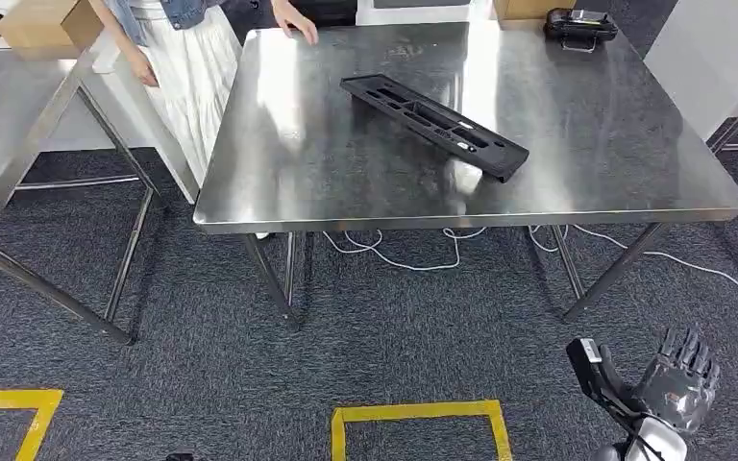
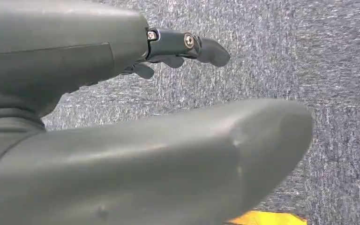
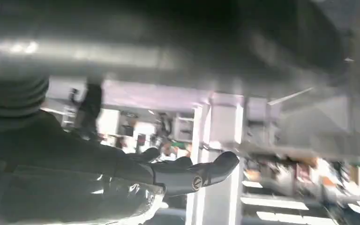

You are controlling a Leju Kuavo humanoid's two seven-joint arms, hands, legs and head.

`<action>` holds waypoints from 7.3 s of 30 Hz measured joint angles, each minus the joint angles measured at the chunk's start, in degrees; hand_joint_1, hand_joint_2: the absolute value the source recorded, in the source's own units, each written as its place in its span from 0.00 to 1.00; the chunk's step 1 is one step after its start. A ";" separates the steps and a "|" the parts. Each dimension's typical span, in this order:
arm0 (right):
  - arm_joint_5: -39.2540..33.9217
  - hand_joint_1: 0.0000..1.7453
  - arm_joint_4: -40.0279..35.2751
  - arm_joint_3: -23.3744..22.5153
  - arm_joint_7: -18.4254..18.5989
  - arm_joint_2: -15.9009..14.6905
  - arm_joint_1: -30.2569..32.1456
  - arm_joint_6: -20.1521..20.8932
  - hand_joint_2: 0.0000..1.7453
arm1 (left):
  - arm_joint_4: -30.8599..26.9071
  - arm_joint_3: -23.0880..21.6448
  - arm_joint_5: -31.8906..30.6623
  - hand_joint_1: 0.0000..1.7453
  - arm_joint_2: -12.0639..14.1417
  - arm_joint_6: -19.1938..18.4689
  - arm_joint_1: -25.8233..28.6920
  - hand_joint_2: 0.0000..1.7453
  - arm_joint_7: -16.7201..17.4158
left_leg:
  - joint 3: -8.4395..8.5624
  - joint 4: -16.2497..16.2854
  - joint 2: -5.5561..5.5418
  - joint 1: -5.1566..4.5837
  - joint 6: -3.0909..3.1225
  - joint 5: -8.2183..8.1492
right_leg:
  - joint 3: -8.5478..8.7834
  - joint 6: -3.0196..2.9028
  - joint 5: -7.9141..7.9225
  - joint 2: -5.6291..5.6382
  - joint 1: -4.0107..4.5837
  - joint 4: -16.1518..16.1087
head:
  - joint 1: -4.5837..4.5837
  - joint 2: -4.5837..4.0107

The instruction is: Take the parts from the cabinet and place them on the table.

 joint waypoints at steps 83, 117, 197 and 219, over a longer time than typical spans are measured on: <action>-11.93 0.00 31.66 -20.88 -8.39 5.53 3.79 29.03 1.00 | -0.02 -1.24 -3.11 0.00 1.07 0.15 -1.14 0.00 0.35 | -9.41 -3.70 0.78 0.54 -2.43 10.65 | 8.98 0.44 -7.00 -0.26 -1.31 -2.00 | -0.54 0.00; -12.00 0.00 31.75 -21.34 -7.50 5.47 4.20 29.44 1.00 | 0.02 -2.14 -4.59 0.00 0.87 0.28 -0.86 0.00 0.13 | -11.86 7.35 0.56 1.07 -3.92 0.32 | 10.69 -0.50 -7.24 -0.41 -1.17 -3.10 | -0.52 0.00; -11.06 0.00 31.88 -22.67 -6.32 4.94 3.83 31.50 1.00 | 0.09 -2.18 -4.92 0.00 0.52 0.85 -1.19 0.00 0.46 | 0.44 -6.65 3.33 0.90 -0.36 3.66 | -7.96 1.17 -6.72 0.65 -0.48 16.44 | 0.55 0.00; -11.04 0.00 32.12 -22.74 -5.49 6.43 3.71 32.35 1.00 | 0.28 -2.20 -5.53 0.00 1.42 0.20 -0.69 0.00 2.16 | 0.08 -2.36 -6.20 0.12 0.68 1.27 | 0.40 0.76 0.96 8.18 -1.19 -0.96 | 0.29 0.00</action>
